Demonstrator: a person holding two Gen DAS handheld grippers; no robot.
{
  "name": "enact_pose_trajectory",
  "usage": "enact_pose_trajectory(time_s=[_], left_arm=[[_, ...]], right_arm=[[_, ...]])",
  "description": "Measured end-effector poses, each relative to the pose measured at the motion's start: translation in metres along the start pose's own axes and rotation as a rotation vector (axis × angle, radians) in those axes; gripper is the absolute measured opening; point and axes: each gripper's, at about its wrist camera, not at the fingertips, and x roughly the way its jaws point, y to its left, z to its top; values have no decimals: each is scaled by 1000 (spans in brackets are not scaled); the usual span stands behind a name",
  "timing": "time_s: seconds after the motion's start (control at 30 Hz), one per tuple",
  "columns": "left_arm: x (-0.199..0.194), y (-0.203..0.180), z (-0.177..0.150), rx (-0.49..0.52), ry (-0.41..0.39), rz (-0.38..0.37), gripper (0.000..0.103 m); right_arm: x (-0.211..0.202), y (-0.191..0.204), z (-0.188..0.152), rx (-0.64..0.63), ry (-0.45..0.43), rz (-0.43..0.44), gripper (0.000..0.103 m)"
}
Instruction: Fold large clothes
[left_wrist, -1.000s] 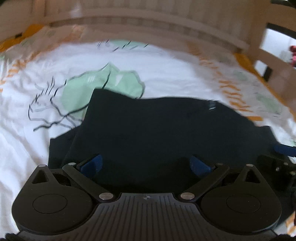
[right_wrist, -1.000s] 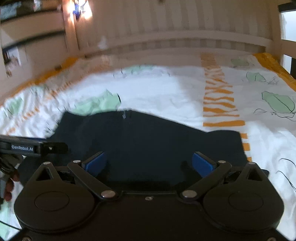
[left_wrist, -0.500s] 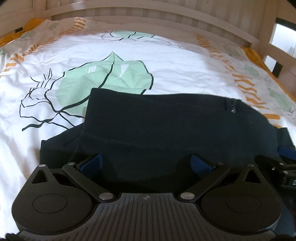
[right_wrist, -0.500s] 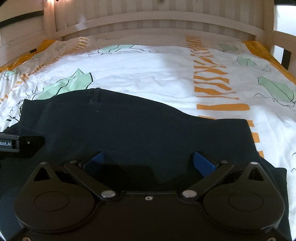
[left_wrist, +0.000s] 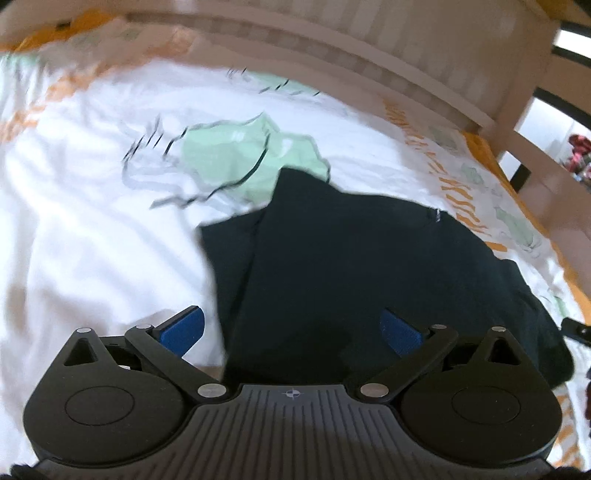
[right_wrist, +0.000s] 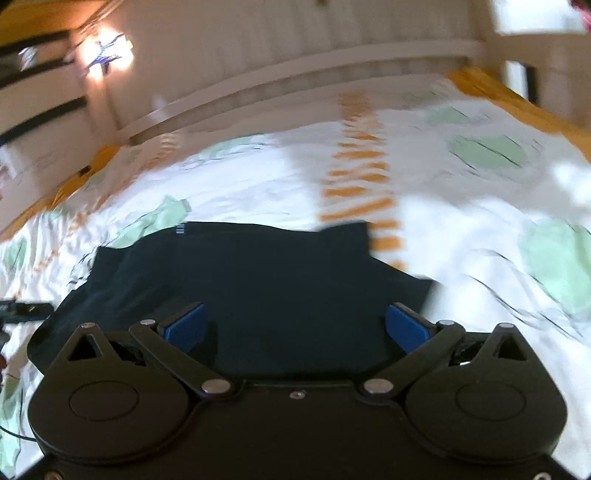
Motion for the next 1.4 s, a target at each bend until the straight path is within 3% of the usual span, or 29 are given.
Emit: enact_pose_trajectory(time_s=[0.13,0.3,0.87,1.27,1.3,1.4], left_arm=[[-1,9,-8,-54,48,-19,103],[20,8,-12,-77,108,-69,103],[79,-7,20,-53,92,-127,102],[58,-1,7,-8,128,-286,101],[56,0,5,-16,125,-300,101],[53,2,3,-47,102,-298,84]], right_arm=[[-1,-26,-6,88,41,-5,102],[10,-41,-14,178,90,75,103],[55,-55,-7,263,85,312,103],[55,-51,-10,223,84,341,103],[56,-51,-9,222,84,341,103],[55,-52,-10,223,82,344,103]])
